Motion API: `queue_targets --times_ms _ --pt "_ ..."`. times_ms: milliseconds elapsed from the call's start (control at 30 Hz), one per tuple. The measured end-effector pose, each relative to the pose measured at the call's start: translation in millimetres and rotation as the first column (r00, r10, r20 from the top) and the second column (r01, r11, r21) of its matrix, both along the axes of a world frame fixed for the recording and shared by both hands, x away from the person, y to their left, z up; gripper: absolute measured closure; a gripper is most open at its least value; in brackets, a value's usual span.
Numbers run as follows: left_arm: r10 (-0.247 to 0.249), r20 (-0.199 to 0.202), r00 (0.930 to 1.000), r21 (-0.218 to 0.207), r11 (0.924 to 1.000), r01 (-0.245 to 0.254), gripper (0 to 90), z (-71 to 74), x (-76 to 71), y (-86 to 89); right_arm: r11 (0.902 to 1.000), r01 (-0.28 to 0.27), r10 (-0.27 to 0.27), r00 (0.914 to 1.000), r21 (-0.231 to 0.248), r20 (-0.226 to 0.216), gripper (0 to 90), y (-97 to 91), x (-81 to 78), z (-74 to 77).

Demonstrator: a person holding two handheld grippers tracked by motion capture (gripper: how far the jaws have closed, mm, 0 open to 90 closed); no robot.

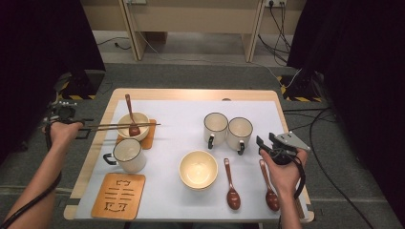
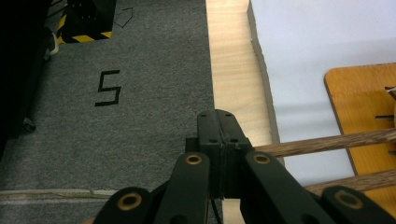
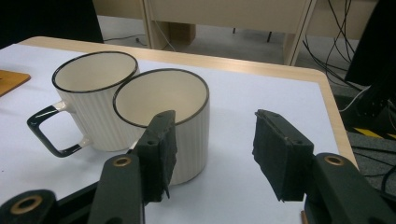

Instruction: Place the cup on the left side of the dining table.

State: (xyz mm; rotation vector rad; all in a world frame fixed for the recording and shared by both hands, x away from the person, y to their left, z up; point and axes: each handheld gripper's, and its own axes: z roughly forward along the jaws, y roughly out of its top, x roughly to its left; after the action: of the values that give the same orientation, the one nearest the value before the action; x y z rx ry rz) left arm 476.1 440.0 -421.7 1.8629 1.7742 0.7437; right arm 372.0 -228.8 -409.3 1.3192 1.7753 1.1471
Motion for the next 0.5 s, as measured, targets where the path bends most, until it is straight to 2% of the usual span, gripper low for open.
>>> queue_targets --times_ms 200,500 --pt "-0.028 -0.009 0.9996 -0.02 0.9994 0.028 88.8 0.9 -0.2 -5.2 1.0 0.002 -0.002 1.0 -0.004 -0.002 49.1 0.5 -0.4 0.3" --pt "-0.057 -0.007 0.9984 -0.023 0.9982 0.056 88.9 3.7 -0.2 -14.2 1.0 0.004 -0.004 1.0 -0.006 -0.006 49.0 0.5 -0.2 -0.2"
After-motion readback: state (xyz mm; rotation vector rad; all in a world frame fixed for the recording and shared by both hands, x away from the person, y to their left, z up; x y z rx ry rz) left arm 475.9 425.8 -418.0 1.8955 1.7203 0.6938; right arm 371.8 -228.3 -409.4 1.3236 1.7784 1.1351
